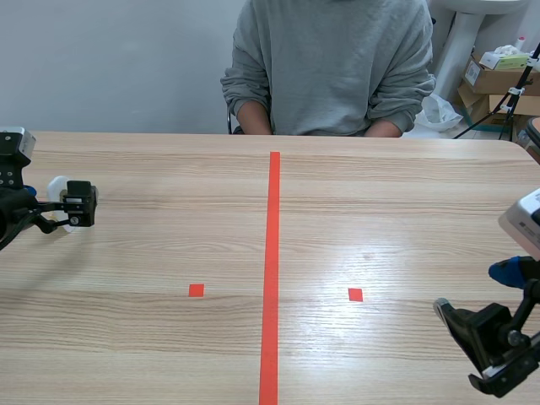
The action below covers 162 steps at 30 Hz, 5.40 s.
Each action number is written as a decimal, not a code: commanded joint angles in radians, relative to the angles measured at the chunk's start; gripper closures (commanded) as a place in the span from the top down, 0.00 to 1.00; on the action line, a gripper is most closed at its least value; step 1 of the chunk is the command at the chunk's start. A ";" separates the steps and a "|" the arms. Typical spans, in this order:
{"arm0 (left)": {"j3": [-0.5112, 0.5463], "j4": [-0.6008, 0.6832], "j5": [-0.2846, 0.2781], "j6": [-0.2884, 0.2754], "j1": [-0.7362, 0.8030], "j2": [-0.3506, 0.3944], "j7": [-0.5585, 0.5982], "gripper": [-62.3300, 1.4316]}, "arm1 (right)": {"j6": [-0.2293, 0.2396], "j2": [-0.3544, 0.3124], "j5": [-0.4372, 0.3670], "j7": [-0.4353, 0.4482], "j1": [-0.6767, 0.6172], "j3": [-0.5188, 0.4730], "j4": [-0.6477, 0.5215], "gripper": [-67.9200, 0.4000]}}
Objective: Do the leaf sorting experiment
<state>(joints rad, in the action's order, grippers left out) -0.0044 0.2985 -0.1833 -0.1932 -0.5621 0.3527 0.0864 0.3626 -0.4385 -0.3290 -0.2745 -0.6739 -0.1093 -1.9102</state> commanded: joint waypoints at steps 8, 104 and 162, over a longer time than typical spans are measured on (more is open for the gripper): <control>-0.001 0.148 0.050 0.000 0.043 0.074 0.001 1.00 | 0.001 -0.010 -0.007 0.007 0.009 -0.008 -0.012 0.65; 0.152 1.617 -0.018 -0.120 1.312 0.127 -0.001 1.00 | 0.004 -0.010 -0.016 -0.003 0.009 -0.008 -0.012 0.65; 0.151 1.616 -0.015 -0.122 1.302 0.125 -0.048 1.00 | 0.005 -0.010 -0.015 -0.001 0.009 -0.008 -0.012 0.65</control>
<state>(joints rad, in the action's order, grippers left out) 0.1528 1.9106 -0.1944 -0.3153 0.7483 0.4824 0.0334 0.3660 -0.4385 -0.3336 -0.2901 -0.6739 -0.1093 -1.9102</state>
